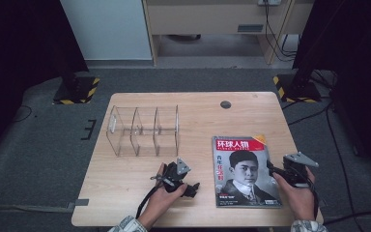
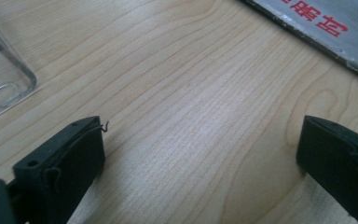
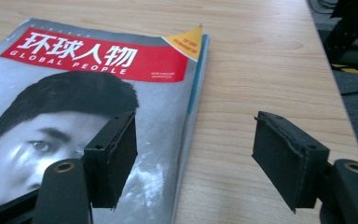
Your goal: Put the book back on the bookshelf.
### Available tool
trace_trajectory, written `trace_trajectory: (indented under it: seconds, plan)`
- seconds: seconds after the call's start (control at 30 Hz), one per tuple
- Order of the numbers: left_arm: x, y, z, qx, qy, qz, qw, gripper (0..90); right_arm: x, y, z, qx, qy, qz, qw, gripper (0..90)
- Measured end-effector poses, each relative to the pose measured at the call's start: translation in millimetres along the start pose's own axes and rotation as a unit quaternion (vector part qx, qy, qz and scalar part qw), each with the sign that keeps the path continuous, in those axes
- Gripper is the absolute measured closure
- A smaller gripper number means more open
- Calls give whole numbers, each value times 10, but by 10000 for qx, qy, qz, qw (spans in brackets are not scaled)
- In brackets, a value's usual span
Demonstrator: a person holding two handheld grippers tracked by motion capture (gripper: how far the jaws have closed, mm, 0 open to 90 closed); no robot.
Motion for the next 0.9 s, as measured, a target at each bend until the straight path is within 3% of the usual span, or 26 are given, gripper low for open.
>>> trace_trajectory:
  seconds: [0.13,0.37,0.43,0.53,0.63,0.8,0.9]
  plan:
    - [-2,8,37,-168,178,-154,9996,71,-1,-41,-10,46,-40,176,9998,306]
    - [-34,27,66,-329,172,-219,9991,81,-2,-42,26,-13,-52,303,9995,387]
    - [-49,66,101,-472,264,-362,9979,87,18,-38,41,-35,12,331,9994,412]
    - [-82,109,150,-573,201,-432,9972,89,39,-33,46,-67,75,360,9993,450]
    - [-97,125,198,-710,239,-385,9964,90,45,-39,38,-29,80,389,9992,461]
    - [-142,129,332,-868,82,-352,9956,202,41,-69,72,-72,117,441,9989,548]
    - [-149,35,416,-907,408,-597,9933,316,10,-114,55,-31,111,480,9988,568]
Point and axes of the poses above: each handheld gripper's, and its own axes: y roughly backward along the jaws, z roughly out of its top, x roughly to its left, the point moved 2 cm from there along -y, roughly forward along the jaws, and after that the axes turned 3 degrees about -y, right-handed, at the moved point
